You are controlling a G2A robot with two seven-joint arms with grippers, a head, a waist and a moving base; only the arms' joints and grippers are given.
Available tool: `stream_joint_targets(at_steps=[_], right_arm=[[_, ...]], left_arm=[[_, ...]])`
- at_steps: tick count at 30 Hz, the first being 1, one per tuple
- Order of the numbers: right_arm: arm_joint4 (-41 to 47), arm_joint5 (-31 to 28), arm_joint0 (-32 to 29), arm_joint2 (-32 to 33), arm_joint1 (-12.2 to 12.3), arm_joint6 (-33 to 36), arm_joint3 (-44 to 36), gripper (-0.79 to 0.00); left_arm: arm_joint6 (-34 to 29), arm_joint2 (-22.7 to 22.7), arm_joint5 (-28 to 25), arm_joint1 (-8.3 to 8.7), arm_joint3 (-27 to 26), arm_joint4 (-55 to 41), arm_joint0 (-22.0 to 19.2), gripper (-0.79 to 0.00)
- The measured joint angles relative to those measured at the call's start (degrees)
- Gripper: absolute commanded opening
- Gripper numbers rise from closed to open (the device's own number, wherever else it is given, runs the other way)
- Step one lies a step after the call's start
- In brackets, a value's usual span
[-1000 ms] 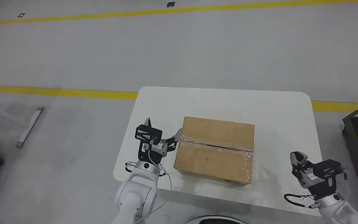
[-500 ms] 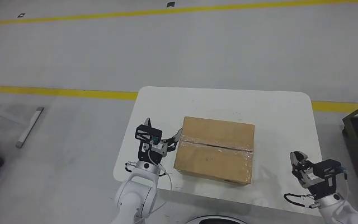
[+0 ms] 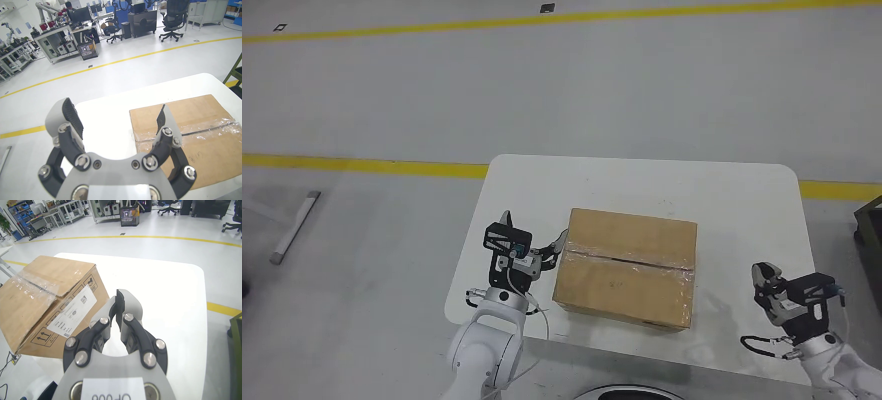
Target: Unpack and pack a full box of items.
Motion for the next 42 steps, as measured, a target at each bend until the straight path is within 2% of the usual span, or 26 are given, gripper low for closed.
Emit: stream_joint_targets(at_steps=[7,15,28,42], right_arm=[[-4.14,-1.9,3.46,-4.14,-0.2,0.89,4.32,-0.785],[-7.43,-10.61,7.43,-4.54,0.35,0.41,9.84,-0.785],[-8.64,-10.26,7.71,-5.39,0.33,0.73,8.8,-0.785],[-11.25,-6.53,13.79,-15.39,-0.98,3.31,9.39,-0.785]], left_arm=[[0.0,0.0,0.0,0.0,0.0,0.0,0.0,0.0],[0.0,0.0,0.0,0.0,0.0,0.0,0.0,0.0],[0.0,0.0,0.0,0.0,0.0,0.0,0.0,0.0],[0.0,0.0,0.0,0.0,0.0,0.0,0.0,0.0]])
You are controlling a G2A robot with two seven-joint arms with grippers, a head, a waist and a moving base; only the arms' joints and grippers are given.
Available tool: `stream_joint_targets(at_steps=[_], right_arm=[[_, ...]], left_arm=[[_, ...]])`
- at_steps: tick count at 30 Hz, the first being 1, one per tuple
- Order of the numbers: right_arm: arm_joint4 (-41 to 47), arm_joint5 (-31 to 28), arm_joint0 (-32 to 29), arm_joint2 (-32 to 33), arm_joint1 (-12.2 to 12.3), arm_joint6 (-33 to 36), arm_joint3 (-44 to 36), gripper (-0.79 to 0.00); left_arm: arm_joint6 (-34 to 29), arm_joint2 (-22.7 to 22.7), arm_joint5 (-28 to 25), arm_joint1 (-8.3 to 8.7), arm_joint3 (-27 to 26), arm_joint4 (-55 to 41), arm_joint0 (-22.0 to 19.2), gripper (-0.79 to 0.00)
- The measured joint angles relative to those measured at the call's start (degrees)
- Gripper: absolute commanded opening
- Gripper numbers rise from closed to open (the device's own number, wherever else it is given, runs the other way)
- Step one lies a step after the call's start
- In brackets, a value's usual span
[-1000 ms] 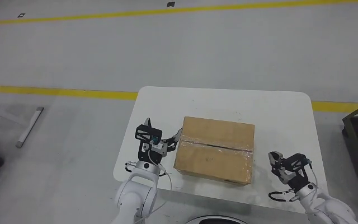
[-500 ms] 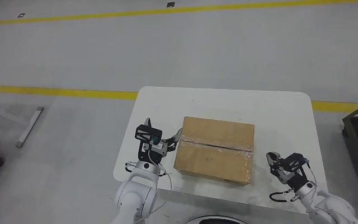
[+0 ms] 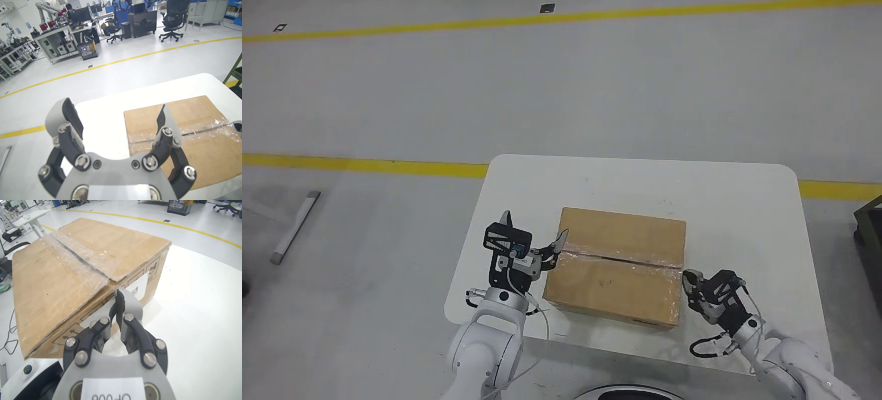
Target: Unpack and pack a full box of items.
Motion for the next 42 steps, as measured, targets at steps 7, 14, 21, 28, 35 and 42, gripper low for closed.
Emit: stream_joint_targets(at_steps=[7,14,21,28,35,42], right_arm=[[0.4,-0.38,2.36,-3.17,-0.45,1.24,0.35,-0.785],[-1.11,-0.45,3.77,-6.38,-0.81,1.79,0.58,-0.785],[-0.45,0.49,2.06,-4.37,-0.52,-1.05,-0.25,-0.785],[3.92,0.75,-5.12,5.53,0.69,-4.67,-4.58,-0.785],[8.42,2.97,-11.47,14.93,1.27,-6.0,-8.72,-0.785],[10.12,3.59,-14.67,17.57,1.22,-5.99,-10.33,-0.785]], left_arm=[[0.0,0.0,0.0,0.0,0.0,0.0,0.0,0.0],[0.0,0.0,0.0,0.0,0.0,0.0,0.0,0.0],[0.0,0.0,0.0,0.0,0.0,0.0,0.0,0.0],[0.44,0.81,-1.75,0.0,-0.04,-0.96,-0.02,0.0],[-1.63,8.02,-12.5,-0.27,2.61,0.42,-5.23,0.0],[-2.36,16.2,-17.74,-1.39,10.43,4.03,-14.59,0.0]])
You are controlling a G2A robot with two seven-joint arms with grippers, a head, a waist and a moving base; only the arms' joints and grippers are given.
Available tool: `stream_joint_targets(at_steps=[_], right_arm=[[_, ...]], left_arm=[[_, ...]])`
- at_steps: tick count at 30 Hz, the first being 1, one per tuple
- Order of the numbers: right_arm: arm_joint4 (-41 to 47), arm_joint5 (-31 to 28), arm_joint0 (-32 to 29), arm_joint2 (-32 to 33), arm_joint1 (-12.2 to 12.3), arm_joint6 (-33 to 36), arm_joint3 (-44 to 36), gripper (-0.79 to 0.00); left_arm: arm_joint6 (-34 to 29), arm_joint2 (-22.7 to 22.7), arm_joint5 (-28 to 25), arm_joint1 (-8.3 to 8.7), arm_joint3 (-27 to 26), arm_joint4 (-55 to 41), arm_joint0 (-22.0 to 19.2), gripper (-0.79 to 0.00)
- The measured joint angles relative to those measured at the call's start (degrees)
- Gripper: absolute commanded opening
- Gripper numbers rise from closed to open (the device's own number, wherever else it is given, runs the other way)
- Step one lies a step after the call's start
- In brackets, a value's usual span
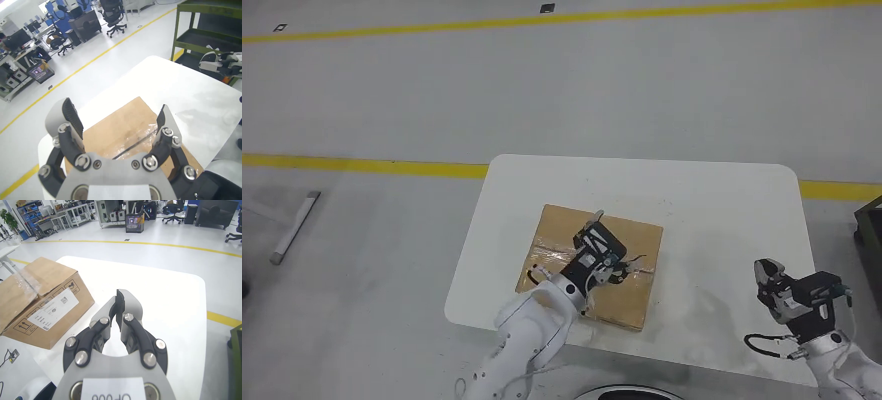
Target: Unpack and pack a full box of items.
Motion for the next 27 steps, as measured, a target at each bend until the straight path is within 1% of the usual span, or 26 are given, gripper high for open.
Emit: stream_joint_targets(at_steps=[2,11,20,23,27], right_arm=[[-0.07,0.14,-0.66,-0.07,-0.08,-0.25,-0.35,-0.785],[-1.21,1.77,-2.43,-1.37,-0.48,-1.28,-1.76,-0.785],[-2.51,2.57,-1.46,-3.11,-0.77,-0.38,-1.92,-0.785],[-2.8,2.98,-1.1,-3.46,-0.85,-0.13,-1.96,-0.785],[-3.0,3.07,-0.58,-3.75,-0.93,0.24,-1.79,-0.785]], left_arm=[[-0.11,0.95,-0.67,-0.13,0.66,0.21,-0.92,0.0],[-0.1,0.87,-0.6,-0.11,0.59,0.17,-0.82,0.0],[-0.09,0.87,-0.55,-0.11,0.59,0.22,-0.78,0.0],[-0.61,1.4,-0.24,-0.08,0.43,0.81,0.35,0.0],[-3.18,2.05,-1.58,0.15,-0.13,1.14,2.74,0.0]])
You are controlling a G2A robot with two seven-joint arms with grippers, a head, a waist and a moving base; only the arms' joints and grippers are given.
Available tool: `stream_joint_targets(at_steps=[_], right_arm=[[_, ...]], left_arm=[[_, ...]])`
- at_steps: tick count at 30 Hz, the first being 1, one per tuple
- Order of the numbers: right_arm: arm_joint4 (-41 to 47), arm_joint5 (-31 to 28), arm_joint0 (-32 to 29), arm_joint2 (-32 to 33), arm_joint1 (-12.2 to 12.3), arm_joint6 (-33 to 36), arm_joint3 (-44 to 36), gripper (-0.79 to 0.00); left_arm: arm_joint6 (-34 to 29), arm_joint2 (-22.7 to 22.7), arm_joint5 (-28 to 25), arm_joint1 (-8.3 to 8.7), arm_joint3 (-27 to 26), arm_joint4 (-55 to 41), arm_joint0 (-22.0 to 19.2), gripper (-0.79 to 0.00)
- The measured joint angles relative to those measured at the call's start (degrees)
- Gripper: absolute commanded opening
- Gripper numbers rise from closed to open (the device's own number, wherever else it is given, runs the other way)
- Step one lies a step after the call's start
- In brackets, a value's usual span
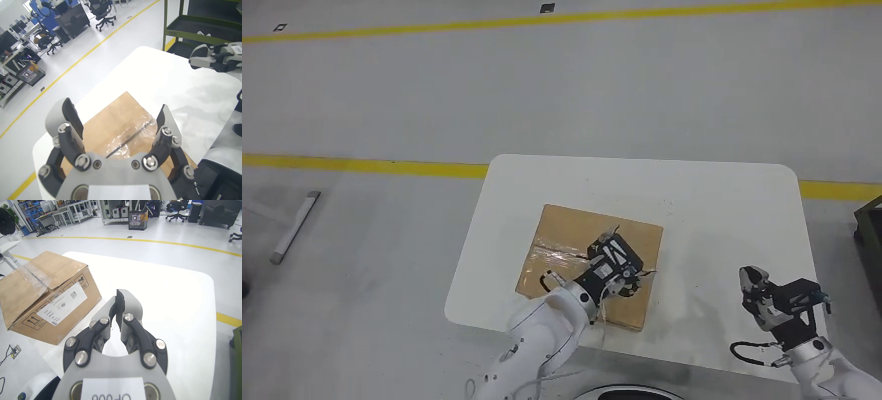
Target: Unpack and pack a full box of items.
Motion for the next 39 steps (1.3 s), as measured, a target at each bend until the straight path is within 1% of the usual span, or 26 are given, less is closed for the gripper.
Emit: stream_joint_targets(at_steps=[4,8,13,15,20,25,30,32,34,39], right_arm=[[-0.22,-0.04,0.39,0.01,-0.04,0.24,0.3,-0.785],[-0.12,-0.19,0.69,0.27,-0.08,0.24,0.81,-0.785],[-0.12,-0.38,0.64,0.58,-0.12,0.06,0.92,-0.785],[-0.13,-0.53,0.43,0.77,-0.13,-0.11,0.84,-0.785],[-0.06,-0.83,-0.17,1.04,-0.19,-0.62,0.97,-0.785],[0.03,-0.69,-0.82,1.34,-0.28,-1.2,1.16,-0.785],[0.17,-0.82,-1.29,1.61,-0.35,-1.5,1.14,-0.785],[0.04,-0.79,-1.47,1.52,-0.39,-1.53,1.12,-0.785],[-0.1,-0.73,-1.55,1.43,-0.42,-1.54,1.09,-0.785],[-0.31,-0.62,-1.73,1.39,-0.51,-1.47,0.98,-0.785]], left_arm=[[-2.62,0.82,-0.8,0.33,0.03,2.43,2.51,0.0],[-3.43,2.45,-0.5,0.35,0.87,6.24,3.0,0.0],[-3.84,4.3,1.4,0.01,3.08,10.29,1.61,0.0],[-4.69,4.91,2.82,-0.23,3.73,11.67,0.88,0.0],[-6.32,6.57,4.39,-0.66,4.99,16.27,-0.75,0.0],[-7.12,7.44,4.46,-0.77,5.57,20.12,-0.98,0.0],[-7.14,8.01,5.77,-0.95,5.81,23.66,-1.26,0.0],[-6.93,8.75,4.98,-0.84,6.24,27.82,-1.84,0.0],[-6.43,9.24,5.25,-0.78,6.55,31.2,-1.83,0.0],[-5.4,9.47,6.25,-0.89,6.69,34.11,-1.42,0.0]])
